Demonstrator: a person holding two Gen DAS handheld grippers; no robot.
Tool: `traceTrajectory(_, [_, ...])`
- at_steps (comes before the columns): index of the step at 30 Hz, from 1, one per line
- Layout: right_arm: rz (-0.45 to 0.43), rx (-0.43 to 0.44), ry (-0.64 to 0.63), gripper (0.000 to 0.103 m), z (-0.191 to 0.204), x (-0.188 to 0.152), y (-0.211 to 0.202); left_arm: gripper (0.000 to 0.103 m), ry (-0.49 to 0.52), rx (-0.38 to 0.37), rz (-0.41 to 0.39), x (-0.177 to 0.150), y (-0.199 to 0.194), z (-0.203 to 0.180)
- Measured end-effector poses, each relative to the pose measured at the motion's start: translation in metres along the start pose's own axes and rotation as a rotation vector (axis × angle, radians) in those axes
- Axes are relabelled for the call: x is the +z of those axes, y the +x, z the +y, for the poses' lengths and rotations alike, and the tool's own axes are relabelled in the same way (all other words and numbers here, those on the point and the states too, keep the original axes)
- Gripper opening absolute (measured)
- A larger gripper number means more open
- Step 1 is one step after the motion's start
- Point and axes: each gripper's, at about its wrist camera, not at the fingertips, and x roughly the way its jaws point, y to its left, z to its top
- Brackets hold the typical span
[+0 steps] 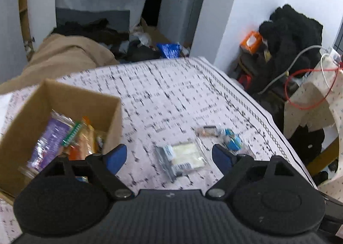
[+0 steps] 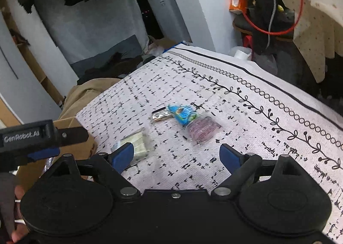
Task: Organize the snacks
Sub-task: 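Move both grippers back toward the white packet and purple packet, then grasp the white bread packet with the left gripper while the right grasps the purple packet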
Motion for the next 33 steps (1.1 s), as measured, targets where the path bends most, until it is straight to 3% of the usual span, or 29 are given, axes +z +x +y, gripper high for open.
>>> traceTrajectory(8, [0.014, 0.006, 0.047, 0.087, -0.018, 0.000, 0.019, 0.086, 0.053, 0.009, 0.008, -0.002, 0.016, -0.019])
traceTrajectory(15, [0.030, -0.001, 0.029, 0.087, -0.025, 0.003, 0.036, 0.086, 0.029, 0.008, 0.066, -0.007, 0.038, -0.025])
traceTrajectory(25, [0.048, -0.022, 0.037, 0.087, -0.040, 0.005, 0.056, 0.085, -0.003, 0.096, 0.101, -0.009, 0.082, -0.034])
traceTrajectory(33, [0.053, -0.031, -0.014, 0.087, -0.038, 0.004, 0.069, 0.084, -0.056, 0.104, 0.148, -0.014, 0.107, -0.029])
